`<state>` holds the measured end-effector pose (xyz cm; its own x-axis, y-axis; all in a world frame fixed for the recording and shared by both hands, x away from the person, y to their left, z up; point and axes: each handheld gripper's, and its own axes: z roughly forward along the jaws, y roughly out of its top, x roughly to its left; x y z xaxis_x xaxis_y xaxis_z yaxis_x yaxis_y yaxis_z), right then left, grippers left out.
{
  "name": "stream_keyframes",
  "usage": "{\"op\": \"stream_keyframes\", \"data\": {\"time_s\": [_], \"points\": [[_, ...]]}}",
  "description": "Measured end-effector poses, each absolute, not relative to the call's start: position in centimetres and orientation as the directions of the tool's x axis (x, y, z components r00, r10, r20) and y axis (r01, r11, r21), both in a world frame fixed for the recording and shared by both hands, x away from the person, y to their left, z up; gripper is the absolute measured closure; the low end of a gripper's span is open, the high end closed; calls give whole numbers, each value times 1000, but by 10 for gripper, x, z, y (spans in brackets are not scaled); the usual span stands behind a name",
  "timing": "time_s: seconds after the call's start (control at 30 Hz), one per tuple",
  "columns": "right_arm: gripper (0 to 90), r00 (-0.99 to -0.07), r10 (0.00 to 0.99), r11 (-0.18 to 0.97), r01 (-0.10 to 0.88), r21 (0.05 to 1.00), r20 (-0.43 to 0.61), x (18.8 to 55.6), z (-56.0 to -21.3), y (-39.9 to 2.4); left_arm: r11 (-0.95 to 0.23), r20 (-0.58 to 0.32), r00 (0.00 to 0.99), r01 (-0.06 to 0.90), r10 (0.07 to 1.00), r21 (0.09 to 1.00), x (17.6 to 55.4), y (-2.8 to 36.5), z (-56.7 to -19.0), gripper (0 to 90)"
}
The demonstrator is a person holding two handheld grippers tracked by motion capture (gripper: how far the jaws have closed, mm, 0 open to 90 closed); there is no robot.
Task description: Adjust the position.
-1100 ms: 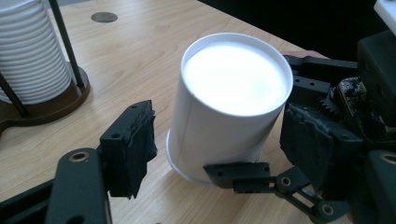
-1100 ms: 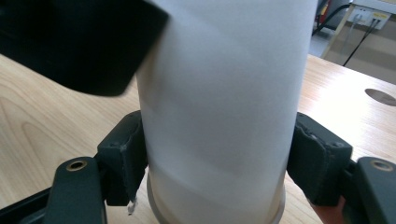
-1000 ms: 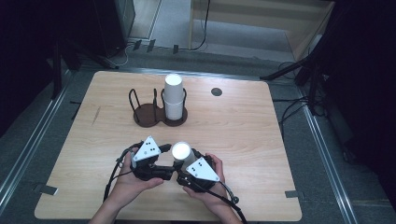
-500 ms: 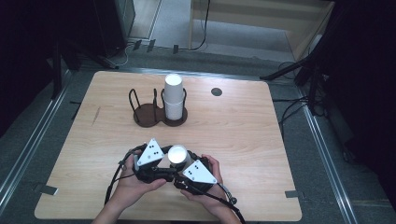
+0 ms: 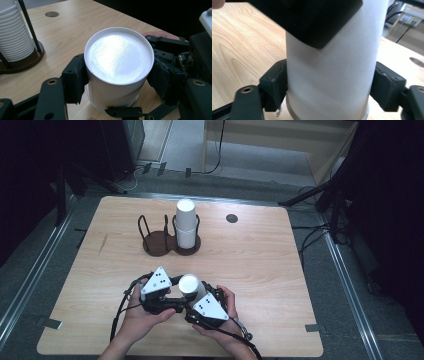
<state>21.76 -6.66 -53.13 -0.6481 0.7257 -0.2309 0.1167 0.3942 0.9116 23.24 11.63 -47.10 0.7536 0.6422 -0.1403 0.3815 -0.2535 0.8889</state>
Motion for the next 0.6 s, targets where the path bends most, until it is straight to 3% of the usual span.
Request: {"op": "stream_keyframes", "data": {"time_s": [0.23, 0.43, 0.6], "points": [[297, -625, 717, 450, 77, 890, -309, 216, -535, -65, -267, -189, 742, 449, 643, 853, 237, 118, -470, 322], [296, -604, 668, 545, -1, 839, -435, 211, -540, -61, -291, -239, 726, 522, 644, 802, 243, 118, -473, 283], [294, -593, 645, 582, -29, 813, -482, 209, -543, -58, -297, -253, 713, 549, 654, 781, 244, 115, -475, 283]]}}
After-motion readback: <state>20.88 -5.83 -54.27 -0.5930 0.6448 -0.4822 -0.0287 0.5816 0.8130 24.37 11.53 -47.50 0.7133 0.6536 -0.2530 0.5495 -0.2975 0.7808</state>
